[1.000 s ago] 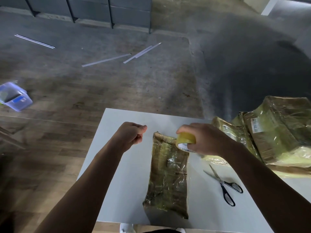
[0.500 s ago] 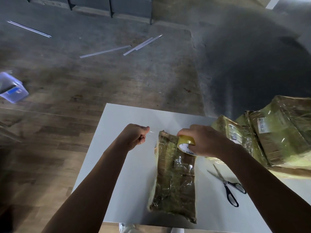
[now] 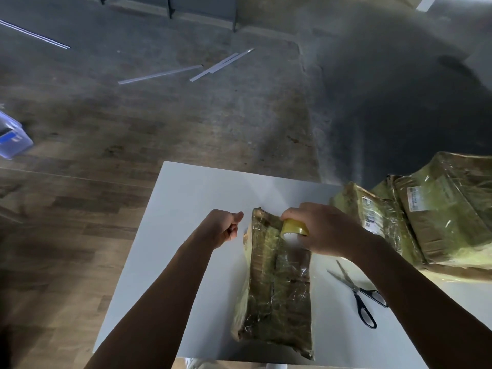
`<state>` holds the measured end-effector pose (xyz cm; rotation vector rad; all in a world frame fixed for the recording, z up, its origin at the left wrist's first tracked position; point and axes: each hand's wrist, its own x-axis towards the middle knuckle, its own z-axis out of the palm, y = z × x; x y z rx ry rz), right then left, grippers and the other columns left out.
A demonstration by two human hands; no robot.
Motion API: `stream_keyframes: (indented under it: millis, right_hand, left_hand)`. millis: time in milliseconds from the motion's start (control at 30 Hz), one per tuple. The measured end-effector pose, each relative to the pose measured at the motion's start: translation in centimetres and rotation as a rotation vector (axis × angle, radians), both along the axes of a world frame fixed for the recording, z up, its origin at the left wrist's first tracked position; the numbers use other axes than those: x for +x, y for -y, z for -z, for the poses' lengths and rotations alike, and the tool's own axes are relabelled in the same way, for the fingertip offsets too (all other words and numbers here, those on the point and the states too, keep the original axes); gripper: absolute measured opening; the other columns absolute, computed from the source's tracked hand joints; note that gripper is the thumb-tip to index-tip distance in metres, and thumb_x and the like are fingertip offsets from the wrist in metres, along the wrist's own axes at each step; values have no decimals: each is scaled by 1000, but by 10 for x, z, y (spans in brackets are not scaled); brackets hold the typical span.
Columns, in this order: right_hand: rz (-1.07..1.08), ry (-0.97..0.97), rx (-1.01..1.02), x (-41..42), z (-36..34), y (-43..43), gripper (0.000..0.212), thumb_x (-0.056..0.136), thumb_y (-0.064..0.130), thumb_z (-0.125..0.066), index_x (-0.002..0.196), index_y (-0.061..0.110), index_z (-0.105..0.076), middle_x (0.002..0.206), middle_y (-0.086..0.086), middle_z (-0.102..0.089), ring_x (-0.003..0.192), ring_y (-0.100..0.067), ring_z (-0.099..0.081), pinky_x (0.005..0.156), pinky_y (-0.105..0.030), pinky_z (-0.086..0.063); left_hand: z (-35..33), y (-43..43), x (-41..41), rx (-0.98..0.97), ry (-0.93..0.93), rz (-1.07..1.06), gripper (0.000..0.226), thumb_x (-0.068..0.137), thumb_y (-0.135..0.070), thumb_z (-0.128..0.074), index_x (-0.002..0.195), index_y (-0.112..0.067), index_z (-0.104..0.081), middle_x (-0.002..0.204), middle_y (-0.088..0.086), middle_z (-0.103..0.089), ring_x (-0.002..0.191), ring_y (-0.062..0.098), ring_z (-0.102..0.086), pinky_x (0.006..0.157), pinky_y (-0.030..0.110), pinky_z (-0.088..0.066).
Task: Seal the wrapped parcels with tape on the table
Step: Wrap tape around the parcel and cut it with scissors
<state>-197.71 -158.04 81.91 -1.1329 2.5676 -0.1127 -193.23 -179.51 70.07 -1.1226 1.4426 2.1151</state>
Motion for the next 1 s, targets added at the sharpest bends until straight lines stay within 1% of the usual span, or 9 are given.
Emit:
stream_keyframes:
  millis: [200, 333, 500, 600, 700, 767, 867, 933, 1000]
  right_hand:
    - [3, 13, -30, 3, 1, 2, 45, 87, 40, -64, 130, 33, -51, 108, 3, -58, 96, -17, -57, 81, -26, -46]
    - [-9, -7, -38, 5, 5, 3, 45, 85, 30, -65, 129, 33, -54, 101, 4, -57, 89, -18, -57, 71, -24, -38]
    - [-33, -22, -42, 8, 9, 6, 44, 85, 28, -63, 129, 32, -56, 99, 1, -59, 86, -22, -58, 72, -28, -44]
    - [-27, -25, -68, 7, 8, 4, 43, 86, 29, -64, 128, 31, -56, 100, 0, -59, 88, -23, -59, 71, -26, -40]
    - [-20, -28, -93, 5, 7, 1, 43, 87, 35, -65, 129, 31, -56, 102, 1, -59, 89, -23, -60, 74, -26, -41]
    - [-21, -63, -93, 4, 8, 1, 43, 87, 38, -63, 129, 32, -55, 103, 1, -58, 90, -23, -60, 77, -26, -43]
    - [-28, -102, -107, 2, 8, -3, 49, 87, 40, -62, 134, 36, -48, 107, 2, -58, 92, -22, -60, 80, -28, -46]
    - [-46, -25, -159, 3, 8, -11, 60, 85, 35, -63, 137, 45, -36, 111, 6, -57, 91, -18, -60, 80, -31, -50]
    - [-28, 98, -218, 3, 9, -22, 70, 82, 31, -65, 136, 54, -27, 117, 11, -56, 94, -13, -59, 79, -32, -51]
  left_hand:
    - [9, -17, 4, 191, 26, -89, 25, 96, -4, -53, 71, -6, -52, 58, 3, -37, 53, 12, -34, 40, 19, -35]
    - [11, -33, 1, 192, 40, -131, 37, 89, 6, -33, 59, -11, -47, 41, -2, -40, 35, 10, -35, 40, 20, -27]
    - [13, -46, 8, 140, -34, -62, 37, 88, -27, -52, 53, -19, -43, 49, -4, -34, 40, 11, -30, 44, 22, -25]
    - [8, -50, 11, -207, -60, -42, 29, 88, -17, -53, 61, -14, -41, 55, -2, -32, 47, 15, -30, 46, 23, -25]
    - [-14, -50, 3, -599, -251, -121, 19, 91, -7, -44, 71, -10, -46, 55, -4, -42, 44, 7, -38, 42, 19, -29]
    - [-28, -52, 0, -683, -338, 17, 26, 96, -18, -42, 78, -6, -56, 67, 2, -57, 60, 12, -53, 54, 26, -38]
    - [-27, -61, 4, -848, -436, 245, 33, 100, -17, -37, 92, -2, -65, 88, 10, -66, 81, 25, -59, 68, 34, -42]
    - [-21, -64, 6, -906, -438, 262, 34, 103, -17, -34, 115, -6, -64, 112, 5, -64, 104, 21, -57, 88, 32, -43]
    - [-16, -63, 6, -931, -423, 286, 34, 103, -18, -33, 119, -7, -61, 118, 5, -61, 112, 22, -54, 94, 34, -41]
